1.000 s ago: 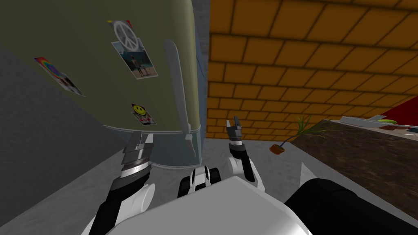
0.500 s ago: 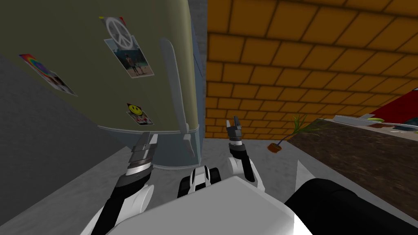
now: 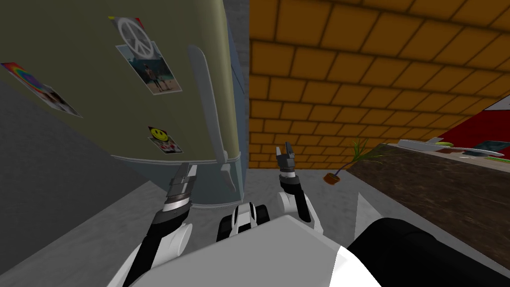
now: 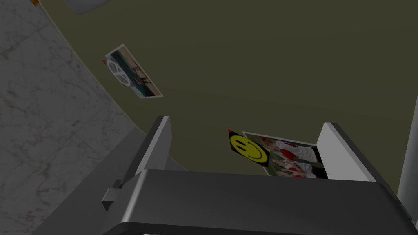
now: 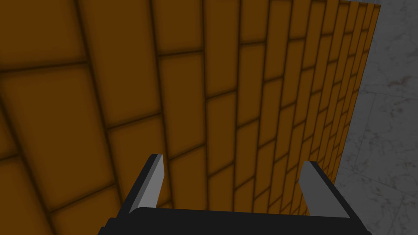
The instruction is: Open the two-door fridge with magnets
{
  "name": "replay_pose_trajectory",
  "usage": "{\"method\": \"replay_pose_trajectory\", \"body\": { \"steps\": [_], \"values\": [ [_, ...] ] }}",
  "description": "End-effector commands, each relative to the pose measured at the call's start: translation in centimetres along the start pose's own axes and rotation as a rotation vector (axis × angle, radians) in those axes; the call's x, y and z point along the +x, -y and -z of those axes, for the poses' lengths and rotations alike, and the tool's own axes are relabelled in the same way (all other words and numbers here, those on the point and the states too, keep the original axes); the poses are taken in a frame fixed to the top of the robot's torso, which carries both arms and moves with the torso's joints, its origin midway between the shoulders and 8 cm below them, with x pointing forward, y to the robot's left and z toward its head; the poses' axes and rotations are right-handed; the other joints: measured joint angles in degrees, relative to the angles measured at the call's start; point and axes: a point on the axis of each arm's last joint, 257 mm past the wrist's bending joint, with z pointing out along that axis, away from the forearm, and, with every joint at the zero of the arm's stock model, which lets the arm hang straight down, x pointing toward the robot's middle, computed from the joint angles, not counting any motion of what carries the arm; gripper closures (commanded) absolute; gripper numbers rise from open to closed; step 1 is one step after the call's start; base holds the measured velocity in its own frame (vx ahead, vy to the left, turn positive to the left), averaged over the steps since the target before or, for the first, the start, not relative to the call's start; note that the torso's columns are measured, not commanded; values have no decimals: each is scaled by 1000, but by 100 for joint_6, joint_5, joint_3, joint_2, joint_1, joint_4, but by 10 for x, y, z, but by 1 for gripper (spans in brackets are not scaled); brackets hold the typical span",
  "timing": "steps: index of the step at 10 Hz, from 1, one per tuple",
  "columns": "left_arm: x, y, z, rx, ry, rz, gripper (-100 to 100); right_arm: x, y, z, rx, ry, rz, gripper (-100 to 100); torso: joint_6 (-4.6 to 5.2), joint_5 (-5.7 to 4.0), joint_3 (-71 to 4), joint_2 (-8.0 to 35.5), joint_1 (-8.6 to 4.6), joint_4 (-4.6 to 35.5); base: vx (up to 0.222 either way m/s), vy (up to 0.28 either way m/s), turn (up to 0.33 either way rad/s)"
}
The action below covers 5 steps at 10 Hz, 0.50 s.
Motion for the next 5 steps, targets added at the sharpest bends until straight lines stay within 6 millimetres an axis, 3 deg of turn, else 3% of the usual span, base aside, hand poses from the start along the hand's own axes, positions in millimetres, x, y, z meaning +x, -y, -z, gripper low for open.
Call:
{"method": "replay_pose_trajectory", "body": {
  "steps": [1, 5],
  "values": [
    [8, -11, 2, -5, 1, 14, -100, 0, 0, 0, 0, 0, 0, 0, -1, 0, 0, 1, 0, 0, -11, -24, -38],
    [23, -28, 7, -13, -21, 25, -100, 0, 0, 0, 0, 0, 0, 0, -1, 0, 1, 1, 0, 0, -10, -26, -48]
  ]
}}
